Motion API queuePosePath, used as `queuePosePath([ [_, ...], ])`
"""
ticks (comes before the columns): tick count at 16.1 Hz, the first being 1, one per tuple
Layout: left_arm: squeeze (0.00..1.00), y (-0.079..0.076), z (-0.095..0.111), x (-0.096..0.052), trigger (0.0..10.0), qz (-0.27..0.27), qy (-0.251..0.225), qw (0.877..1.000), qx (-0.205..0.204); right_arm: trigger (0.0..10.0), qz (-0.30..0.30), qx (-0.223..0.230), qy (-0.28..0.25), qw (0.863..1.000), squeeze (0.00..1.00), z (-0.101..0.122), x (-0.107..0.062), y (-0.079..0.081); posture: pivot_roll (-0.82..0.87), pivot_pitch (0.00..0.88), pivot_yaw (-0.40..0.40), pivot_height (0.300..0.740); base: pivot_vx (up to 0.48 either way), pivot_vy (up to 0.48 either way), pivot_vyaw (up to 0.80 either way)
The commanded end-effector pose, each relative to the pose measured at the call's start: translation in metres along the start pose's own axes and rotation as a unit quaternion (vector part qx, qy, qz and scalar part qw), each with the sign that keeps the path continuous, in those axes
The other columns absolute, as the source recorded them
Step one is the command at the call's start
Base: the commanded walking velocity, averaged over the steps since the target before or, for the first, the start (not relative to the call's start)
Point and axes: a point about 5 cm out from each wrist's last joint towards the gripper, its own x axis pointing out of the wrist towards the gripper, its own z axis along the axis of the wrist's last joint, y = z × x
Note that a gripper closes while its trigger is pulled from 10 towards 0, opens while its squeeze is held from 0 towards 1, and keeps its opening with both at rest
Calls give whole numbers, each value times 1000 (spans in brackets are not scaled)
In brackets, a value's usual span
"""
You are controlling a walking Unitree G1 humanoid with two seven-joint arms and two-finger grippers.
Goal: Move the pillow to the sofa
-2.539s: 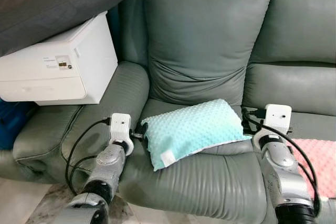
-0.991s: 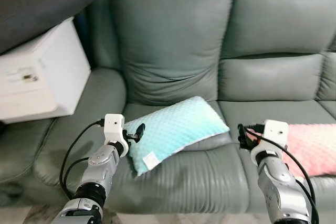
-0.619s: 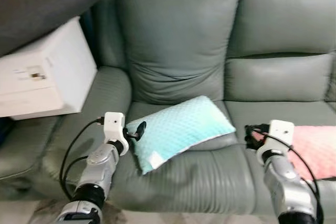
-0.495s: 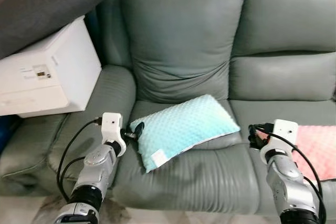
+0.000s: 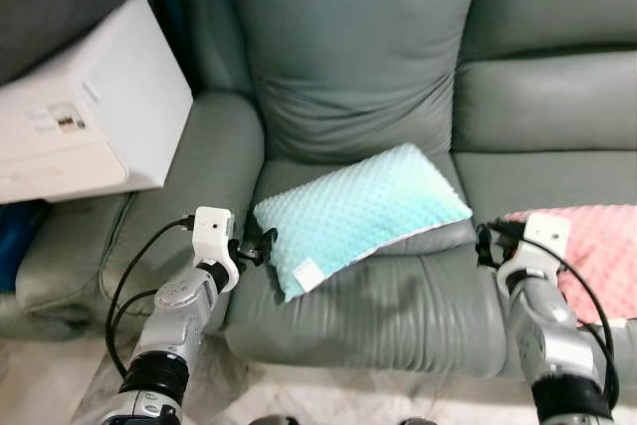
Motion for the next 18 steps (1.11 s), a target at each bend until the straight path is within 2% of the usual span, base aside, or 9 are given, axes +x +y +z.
queuePosePath([
  [1,0,3,-5,-5,10000,3,12,1000,-4,10000,4,5,3,1000,0,-1,2,1,-47,261,175,740,0,0,0],
  [3,0,-4,-6,-5,10000,-14,19,1000,-4,10000,1,-3,-6,1000,0,3,4,-1,-52,272,173,740,0,0,0],
  [8,0,-7,-11,-9,10000,-11,22,1000,-12,10000,14,-5,-7,1000,0,-3,0,7,-58,267,164,740,0,0,0],
  [18,0,-10,-14,-10,10000,-8,29,999,-15,10000,16,-5,-6,1000,0,-6,-3,7,-70,268,158,643,0,0,0],
])
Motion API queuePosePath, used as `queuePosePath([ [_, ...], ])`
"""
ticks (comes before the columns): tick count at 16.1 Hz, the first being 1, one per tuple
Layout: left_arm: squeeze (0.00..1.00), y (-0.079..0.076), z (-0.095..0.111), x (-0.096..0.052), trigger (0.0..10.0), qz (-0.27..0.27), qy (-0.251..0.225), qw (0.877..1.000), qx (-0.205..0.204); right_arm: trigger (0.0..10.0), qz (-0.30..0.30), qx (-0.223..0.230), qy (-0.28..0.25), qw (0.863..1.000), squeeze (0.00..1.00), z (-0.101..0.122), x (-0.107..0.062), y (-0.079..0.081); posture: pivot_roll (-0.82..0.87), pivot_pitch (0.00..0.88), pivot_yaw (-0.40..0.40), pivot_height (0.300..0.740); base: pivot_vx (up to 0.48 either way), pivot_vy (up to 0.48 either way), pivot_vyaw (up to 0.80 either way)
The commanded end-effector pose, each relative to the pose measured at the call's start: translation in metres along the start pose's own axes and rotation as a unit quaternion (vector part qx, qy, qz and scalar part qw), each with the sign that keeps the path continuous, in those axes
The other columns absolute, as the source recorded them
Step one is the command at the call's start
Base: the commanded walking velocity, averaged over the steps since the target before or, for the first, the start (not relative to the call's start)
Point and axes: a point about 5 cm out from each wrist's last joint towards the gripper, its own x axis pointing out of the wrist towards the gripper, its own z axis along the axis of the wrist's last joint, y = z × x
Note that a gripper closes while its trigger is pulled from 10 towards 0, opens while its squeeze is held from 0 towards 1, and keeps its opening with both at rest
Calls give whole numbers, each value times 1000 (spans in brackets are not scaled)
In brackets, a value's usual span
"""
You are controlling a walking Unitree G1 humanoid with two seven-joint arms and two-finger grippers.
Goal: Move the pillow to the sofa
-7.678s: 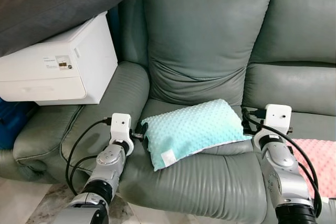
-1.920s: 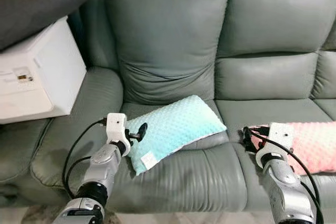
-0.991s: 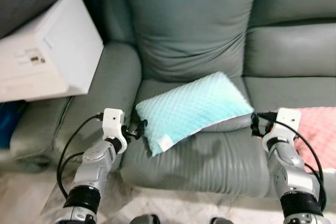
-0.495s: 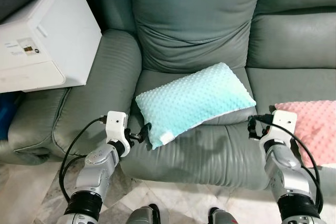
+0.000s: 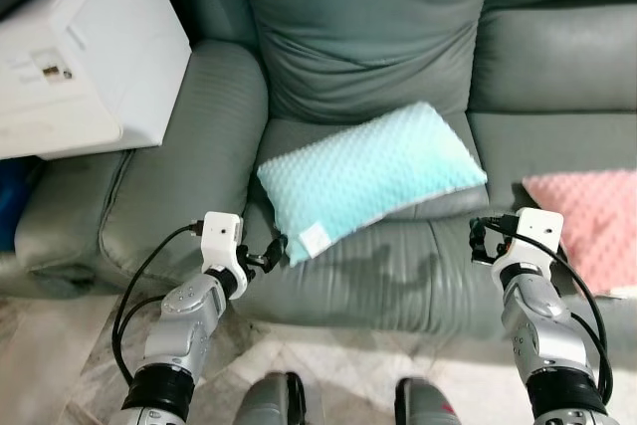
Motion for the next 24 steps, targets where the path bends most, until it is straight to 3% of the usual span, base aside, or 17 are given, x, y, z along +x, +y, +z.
queuePosePath([
  [1,0,4,-9,-6,10000,10,16,1000,-2,10000,6,0,8,1000,0,-6,-3,1,-71,268,158,635,0,0,0],
  [10,0,5,-4,-5,10000,13,12,1000,15,10000,2,0,-2,1000,0,-2,0,-1,-63,265,164,548,0,0,0],
  [14,0,4,2,-5,10000,15,-1,1000,28,10000,6,-13,-20,1000,0,7,3,0,-61,260,168,548,0,0,0],
  [20,0,-2,14,-3,10000,7,-23,999,42,10000,14,-93,-91,991,0,44,15,-11,-49,256,188,548,0,0,0],
  [24,0,-2,39,-18,10000,29,-83,995,51,10000,48,-137,-141,979,0,86,32,-17,29,284,239,548,0,0,0],
])
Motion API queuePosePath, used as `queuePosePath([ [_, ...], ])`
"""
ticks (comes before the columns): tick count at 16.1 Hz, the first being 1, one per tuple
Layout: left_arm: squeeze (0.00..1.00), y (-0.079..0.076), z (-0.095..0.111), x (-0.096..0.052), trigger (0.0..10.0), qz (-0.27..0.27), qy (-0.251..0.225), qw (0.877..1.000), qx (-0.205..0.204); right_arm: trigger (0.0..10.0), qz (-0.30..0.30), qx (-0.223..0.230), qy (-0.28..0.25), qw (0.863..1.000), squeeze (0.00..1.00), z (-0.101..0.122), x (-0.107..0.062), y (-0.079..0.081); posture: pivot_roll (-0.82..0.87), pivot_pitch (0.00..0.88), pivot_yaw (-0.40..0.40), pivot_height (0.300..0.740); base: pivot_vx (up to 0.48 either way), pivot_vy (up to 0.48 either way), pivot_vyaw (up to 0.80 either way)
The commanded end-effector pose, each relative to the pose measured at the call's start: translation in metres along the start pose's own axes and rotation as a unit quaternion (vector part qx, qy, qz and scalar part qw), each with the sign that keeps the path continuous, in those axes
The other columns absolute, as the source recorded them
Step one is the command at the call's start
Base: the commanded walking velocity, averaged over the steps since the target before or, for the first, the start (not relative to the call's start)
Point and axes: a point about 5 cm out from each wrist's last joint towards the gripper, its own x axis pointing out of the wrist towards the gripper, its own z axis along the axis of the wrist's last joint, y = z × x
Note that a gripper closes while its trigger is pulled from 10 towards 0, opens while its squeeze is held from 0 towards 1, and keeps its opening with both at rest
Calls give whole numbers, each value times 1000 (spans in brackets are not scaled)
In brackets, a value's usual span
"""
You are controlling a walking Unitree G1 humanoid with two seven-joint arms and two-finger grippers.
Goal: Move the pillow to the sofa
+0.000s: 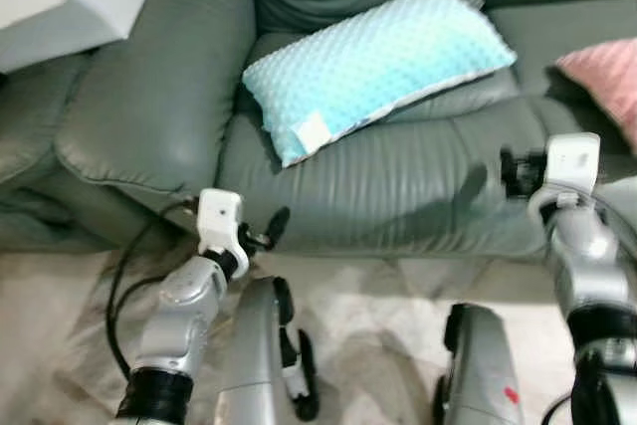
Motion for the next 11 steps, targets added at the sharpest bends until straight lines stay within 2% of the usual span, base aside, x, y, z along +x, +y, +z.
queuePosePath([
  [1,0,13,2,-14,10000,23,9,1000,-1,10000,31,-25,8,999,0,-1,4,4,53,294,255,548,0,0,0],
  [2,0,12,7,-21,10000,14,13,1000,-1,10000,53,-52,-1,997,0,7,10,3,74,300,270,548,0,0,0],
  [3,0,10,9,-28,10000,-3,19,1000,6,10000,88,-118,-5,989,0,13,15,6,92,305,280,548,0,0,0],
  [4,0,9,13,-41,10000,-23,27,999,11,10000,114,-187,1,976,0,19,19,6,115,320,289,548,0,0,0],
  [5,0,7,15,-52,10000,-36,37,999,17,10000,129,-238,13,963,0,23,24,3,135,333,290,548,0,0,0],
  [6,0,9,16,-67,10000,-34,44,998,23,10000,146,-295,18,944,0,29,28,1,155,344,288,548,0,0,0],
  [8,0,12,18,-84,10000,-17,53,998,22,10000,155,-334,14,930,0,36,33,4,166,360,281,548,0,0,0],
  [10,0,14,19,-97,10000,3,61,998,15,10000,164,-409,0,898,0,44,37,13,174,371,271,548,0,0,0],
  [11,0,13,20,-101,10000,9,64,998,5,10000,164,-457,-13,874,0,50,40,18,175,374,262,548,0,0,0],
])
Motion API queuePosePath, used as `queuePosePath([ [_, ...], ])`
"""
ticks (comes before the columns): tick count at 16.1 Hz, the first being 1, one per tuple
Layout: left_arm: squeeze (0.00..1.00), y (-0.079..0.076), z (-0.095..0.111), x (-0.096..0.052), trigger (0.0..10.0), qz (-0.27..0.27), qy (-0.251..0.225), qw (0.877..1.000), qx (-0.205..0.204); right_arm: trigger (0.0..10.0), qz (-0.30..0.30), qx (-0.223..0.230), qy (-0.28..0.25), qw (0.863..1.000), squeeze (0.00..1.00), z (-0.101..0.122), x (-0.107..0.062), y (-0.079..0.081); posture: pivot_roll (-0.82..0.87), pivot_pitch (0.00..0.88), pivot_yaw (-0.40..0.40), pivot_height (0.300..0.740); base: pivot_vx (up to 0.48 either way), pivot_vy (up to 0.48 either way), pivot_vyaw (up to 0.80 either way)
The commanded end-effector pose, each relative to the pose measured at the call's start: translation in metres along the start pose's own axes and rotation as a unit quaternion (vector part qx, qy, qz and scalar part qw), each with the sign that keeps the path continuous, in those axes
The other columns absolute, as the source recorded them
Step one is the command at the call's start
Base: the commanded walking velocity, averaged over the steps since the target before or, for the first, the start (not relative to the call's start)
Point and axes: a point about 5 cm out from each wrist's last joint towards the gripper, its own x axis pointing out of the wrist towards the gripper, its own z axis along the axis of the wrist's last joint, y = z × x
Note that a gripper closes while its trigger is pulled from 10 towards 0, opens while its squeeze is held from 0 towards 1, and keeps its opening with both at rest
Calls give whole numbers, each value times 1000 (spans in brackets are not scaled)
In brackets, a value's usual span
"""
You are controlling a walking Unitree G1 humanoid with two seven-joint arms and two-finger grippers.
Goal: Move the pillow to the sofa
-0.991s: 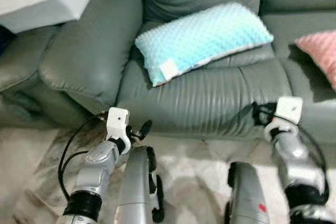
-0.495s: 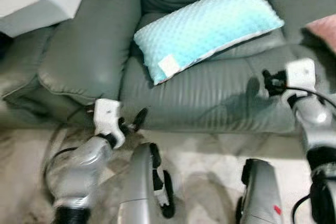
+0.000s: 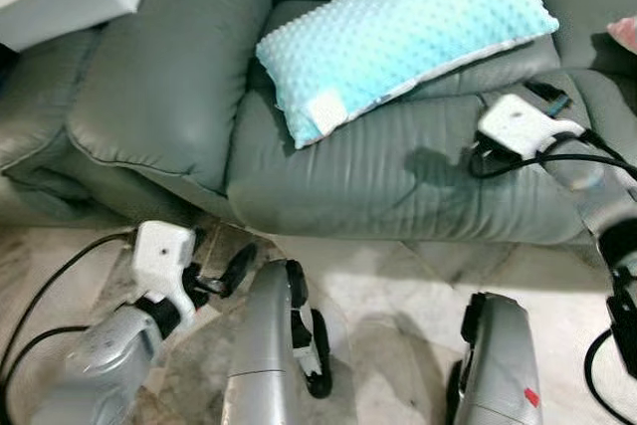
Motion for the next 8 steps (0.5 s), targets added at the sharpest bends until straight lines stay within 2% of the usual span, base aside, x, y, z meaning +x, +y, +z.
queuePosePath([
  [1,0,6,-1,-10,10000,21,13,1000,-9,10000,8,-53,-7,999,0,8,4,5,173,381,252,548,0,0,0],
  [3,0,4,-1,-13,10000,26,11,999,-19,10000,-18,-105,-15,994,0,16,7,-6,169,388,239,548,0,0,0],
  [6,0,-1,0,-17,10000,31,13,999,-35,10000,-71,-200,-44,976,0,29,10,-23,164,384,230,548,0,0,0],
  [8,0,0,0,-18,10000,35,11,999,-36,10000,-97,-205,-57,972,0,38,12,-32,162,380,220,548,0,0,0],
])
